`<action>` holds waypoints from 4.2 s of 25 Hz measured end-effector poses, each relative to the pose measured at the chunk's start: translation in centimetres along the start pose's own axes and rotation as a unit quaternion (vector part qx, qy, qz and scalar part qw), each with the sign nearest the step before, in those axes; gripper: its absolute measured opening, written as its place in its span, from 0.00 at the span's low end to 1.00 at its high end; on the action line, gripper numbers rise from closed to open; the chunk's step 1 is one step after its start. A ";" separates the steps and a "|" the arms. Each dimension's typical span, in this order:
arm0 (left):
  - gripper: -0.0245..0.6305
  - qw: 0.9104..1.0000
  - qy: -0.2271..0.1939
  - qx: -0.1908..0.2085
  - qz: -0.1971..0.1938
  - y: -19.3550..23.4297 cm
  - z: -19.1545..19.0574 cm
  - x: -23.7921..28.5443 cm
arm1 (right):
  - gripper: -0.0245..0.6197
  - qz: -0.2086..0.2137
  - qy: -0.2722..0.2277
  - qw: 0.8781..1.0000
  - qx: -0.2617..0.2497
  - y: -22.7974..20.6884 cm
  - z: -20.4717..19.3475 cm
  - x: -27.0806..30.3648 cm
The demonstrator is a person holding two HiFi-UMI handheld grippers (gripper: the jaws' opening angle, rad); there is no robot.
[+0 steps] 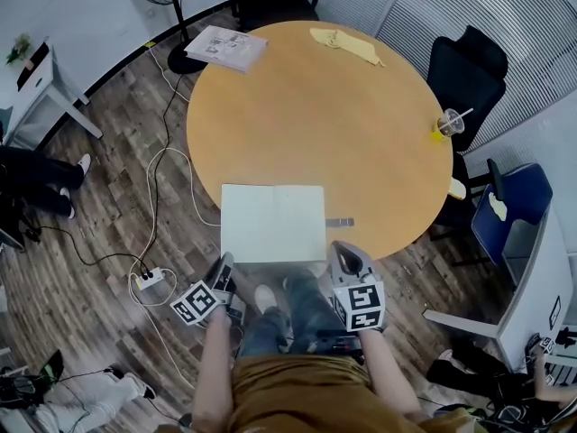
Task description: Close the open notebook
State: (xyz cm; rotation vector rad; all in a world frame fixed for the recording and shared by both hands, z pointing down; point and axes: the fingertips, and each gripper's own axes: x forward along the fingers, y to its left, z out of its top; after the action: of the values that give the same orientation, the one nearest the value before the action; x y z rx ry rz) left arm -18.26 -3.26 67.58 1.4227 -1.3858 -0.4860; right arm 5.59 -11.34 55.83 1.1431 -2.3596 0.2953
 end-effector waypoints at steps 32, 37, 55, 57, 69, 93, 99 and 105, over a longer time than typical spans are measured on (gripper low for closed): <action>0.11 0.970 0.049 0.235 -0.051 -8.0 0.8 0.4 | 0.05 -0.037 -0.051 0.998 0.020 1.1 2.1 -3.4; 0.11 0.963 0.057 0.258 -0.061 -9.1 0.6 0.8 | 0.06 -0.046 -0.058 0.997 0.023 0.7 2.3 -4.0; 0.12 0.928 0.088 0.356 -0.071 -12.3 -0.8 1.9 | 0.06 -0.057 -0.066 0.996 0.032 0.0 2.5 -4.3; 0.12 0.921 0.094 0.371 -0.072 -12.6 -1.1 1.9 | 0.06 -0.054 -0.068 0.996 0.031 0.4 2.8 -4.0; 0.14 0.905 0.104 0.404 -0.080 -14.0 -2.3 2.3 | 0.06 -0.053 -0.067 0.996 0.030 0.4 3.0 -4.0; 0.24 0.859 0.165 0.461 -0.147 -16.4 -7.1 3.9 | 0.06 -0.066 -0.067 0.991 0.091 -1.4 1.3 -4.7; 0.26 0.845 0.180 0.478 -0.157 -16.8 -8.5 4.6 | 0.06 -0.078 -0.060 0.991 0.093 -2.3 0.7 -4.9; 0.27 0.833 0.202 0.489 -0.164 -17.2 -10.0 5.3 | 0.06 -0.089 -0.057 0.989 0.099 -3.7 0.3 -5.2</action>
State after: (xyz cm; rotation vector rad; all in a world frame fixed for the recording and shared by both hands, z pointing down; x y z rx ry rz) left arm -0.36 -7.84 58.57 2.4379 -1.0419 0.4081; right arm 11.04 -10.27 52.75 1.4899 -2.3444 0.4191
